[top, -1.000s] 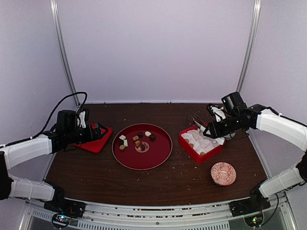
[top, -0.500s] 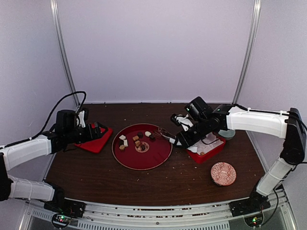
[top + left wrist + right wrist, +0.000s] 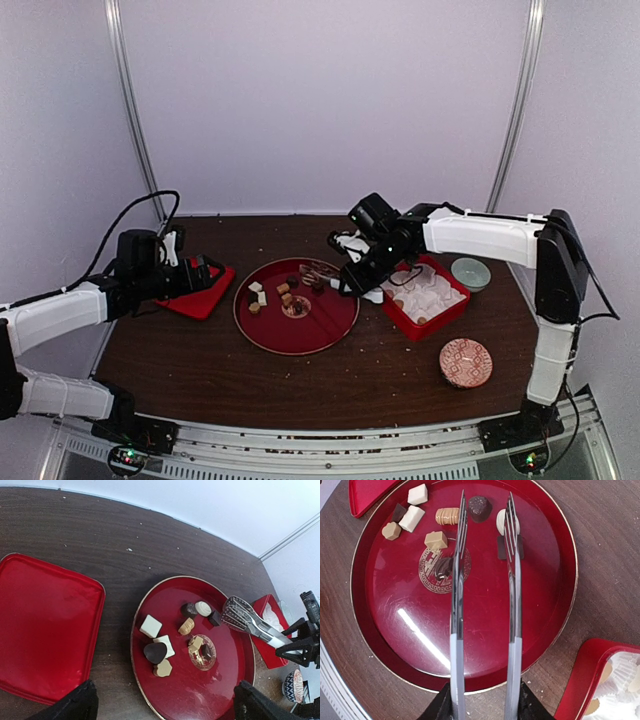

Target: Pack the chocolate

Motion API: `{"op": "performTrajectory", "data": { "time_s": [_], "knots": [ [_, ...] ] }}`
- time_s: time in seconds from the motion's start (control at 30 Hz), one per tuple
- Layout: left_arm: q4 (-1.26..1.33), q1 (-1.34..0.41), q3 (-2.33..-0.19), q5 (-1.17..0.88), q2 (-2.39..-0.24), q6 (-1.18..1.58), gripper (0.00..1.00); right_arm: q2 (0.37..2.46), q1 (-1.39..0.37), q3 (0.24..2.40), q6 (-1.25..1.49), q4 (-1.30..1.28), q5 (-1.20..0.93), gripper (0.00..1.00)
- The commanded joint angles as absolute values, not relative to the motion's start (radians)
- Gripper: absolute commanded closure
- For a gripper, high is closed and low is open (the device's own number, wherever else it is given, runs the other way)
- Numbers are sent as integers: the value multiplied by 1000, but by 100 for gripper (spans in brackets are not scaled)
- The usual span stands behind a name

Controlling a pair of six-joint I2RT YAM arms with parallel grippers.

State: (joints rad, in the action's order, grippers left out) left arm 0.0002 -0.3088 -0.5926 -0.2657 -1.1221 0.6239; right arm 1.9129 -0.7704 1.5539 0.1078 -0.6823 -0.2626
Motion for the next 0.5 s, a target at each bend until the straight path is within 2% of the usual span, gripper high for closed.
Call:
{"op": "performTrajectory", "data": {
  "time_s": [0.0,0.47],
  "knots": [
    [53,-314,-580,-261,-1123,623,3,1965,-777,1661,67,-752,-213,62],
    [69,-314,-577,-262,-1141,618,3,2102,-753,1805,31,-837,-169,62]
  ]
}}
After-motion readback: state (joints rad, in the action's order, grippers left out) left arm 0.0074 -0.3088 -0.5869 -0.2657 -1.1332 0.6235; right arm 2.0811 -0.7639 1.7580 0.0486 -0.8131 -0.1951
